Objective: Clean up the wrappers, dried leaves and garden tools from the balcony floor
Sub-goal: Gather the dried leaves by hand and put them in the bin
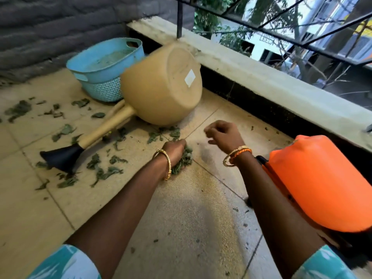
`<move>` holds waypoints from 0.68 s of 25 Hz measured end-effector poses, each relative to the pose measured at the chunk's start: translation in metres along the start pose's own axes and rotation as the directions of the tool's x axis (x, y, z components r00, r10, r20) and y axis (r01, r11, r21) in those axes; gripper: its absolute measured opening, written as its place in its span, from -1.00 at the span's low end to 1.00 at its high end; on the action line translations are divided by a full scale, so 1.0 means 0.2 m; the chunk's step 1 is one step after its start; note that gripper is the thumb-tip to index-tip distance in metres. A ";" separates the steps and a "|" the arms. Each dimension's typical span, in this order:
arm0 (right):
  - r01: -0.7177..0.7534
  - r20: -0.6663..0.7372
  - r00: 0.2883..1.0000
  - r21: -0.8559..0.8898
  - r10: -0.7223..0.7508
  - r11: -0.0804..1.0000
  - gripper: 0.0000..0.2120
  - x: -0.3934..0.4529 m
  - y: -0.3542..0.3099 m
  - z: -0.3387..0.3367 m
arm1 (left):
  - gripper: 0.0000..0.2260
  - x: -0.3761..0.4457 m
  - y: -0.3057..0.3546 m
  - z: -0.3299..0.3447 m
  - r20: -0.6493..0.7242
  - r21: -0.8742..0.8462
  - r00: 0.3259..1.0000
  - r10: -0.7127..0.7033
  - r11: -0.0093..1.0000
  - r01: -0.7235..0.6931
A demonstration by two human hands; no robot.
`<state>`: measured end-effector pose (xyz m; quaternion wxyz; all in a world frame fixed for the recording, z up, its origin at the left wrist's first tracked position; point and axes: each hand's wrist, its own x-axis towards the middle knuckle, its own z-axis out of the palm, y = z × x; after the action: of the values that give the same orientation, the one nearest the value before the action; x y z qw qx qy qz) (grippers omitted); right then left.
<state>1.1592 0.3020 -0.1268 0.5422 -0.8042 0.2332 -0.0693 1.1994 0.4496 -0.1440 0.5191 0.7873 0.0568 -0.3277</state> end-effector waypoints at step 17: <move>0.146 -0.045 0.959 -0.767 -0.280 0.625 -0.56 -0.30 0.46 0.10 | -0.73 -0.03 -0.19 -0.07 -0.052 -0.090 0.987 -0.149 0.986 0.144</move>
<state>1.0850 0.3182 -0.2101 0.1251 -0.9699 0.1863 -0.0941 1.1848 0.4803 -0.1661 0.5250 0.7673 0.1436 -0.3390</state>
